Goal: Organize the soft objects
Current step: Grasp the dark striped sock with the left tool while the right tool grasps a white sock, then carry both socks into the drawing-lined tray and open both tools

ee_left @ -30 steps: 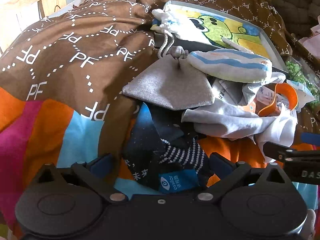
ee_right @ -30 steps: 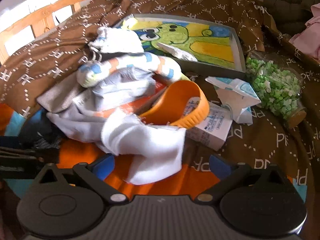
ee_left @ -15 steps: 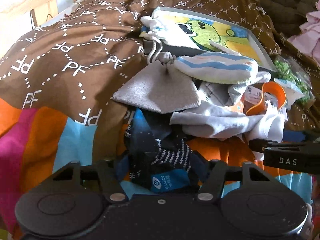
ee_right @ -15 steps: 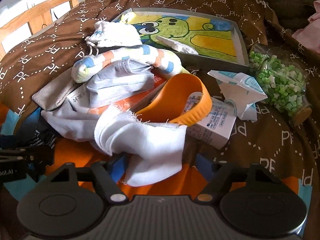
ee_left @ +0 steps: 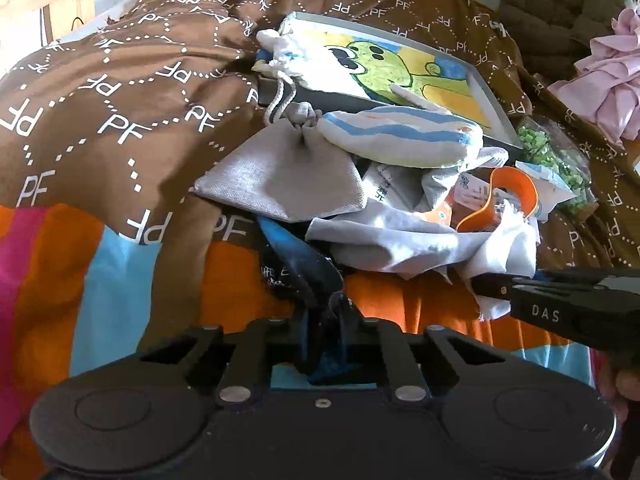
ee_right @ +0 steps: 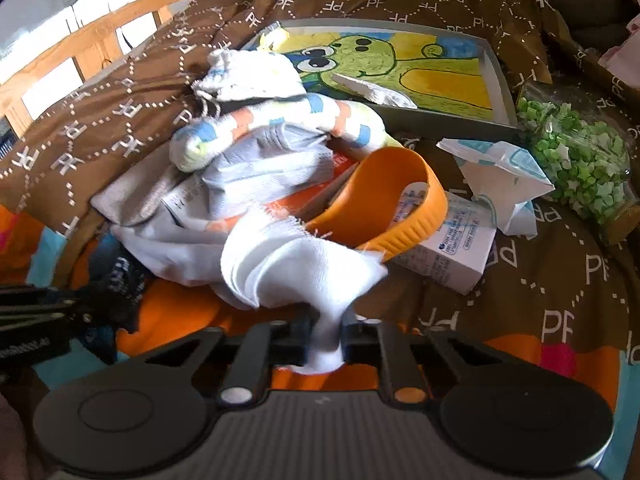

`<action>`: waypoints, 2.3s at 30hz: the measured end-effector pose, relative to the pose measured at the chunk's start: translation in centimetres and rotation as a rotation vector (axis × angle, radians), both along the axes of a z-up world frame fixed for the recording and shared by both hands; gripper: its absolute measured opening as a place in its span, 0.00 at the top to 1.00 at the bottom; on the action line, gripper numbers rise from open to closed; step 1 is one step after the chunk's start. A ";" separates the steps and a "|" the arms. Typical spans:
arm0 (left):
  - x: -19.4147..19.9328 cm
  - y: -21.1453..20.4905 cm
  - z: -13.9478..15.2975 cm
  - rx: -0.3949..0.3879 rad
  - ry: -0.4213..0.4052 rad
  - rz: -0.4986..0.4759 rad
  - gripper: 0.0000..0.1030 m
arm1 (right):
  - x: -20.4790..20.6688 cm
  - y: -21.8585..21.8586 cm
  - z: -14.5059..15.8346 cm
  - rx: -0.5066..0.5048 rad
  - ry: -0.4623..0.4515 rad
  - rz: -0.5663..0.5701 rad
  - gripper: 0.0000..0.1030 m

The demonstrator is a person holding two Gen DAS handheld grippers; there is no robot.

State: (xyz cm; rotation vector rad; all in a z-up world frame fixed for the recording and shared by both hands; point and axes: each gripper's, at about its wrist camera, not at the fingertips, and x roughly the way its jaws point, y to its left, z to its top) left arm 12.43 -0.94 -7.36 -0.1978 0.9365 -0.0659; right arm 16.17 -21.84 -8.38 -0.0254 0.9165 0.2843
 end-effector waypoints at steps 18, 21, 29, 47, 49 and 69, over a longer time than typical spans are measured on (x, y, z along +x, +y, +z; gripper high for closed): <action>-1.9 -0.6 2.1 -0.109 -0.087 -0.040 0.94 | -2.4 -1.3 2.8 0.187 0.032 0.027 0.91; -2.0 -0.4 2.3 -0.137 -0.106 -0.033 0.94 | -2.6 -1.1 2.9 0.218 0.039 0.056 0.91; -2.7 -0.4 3.4 -0.193 -0.204 -0.052 0.94 | -3.9 -0.3 4.6 0.228 -0.063 0.116 0.91; -3.3 -0.2 7.5 -0.234 -0.461 -0.095 0.94 | -5.0 -1.9 7.7 0.266 -0.371 0.041 0.91; -2.3 -0.3 8.1 -0.222 -0.472 -0.104 0.94 | -4.7 -2.0 7.7 0.255 -0.395 0.034 0.91; 15.2 -0.5 8.1 -0.166 -0.642 -0.179 0.93 | 9.9 -0.7 7.5 0.181 -0.579 -0.117 0.91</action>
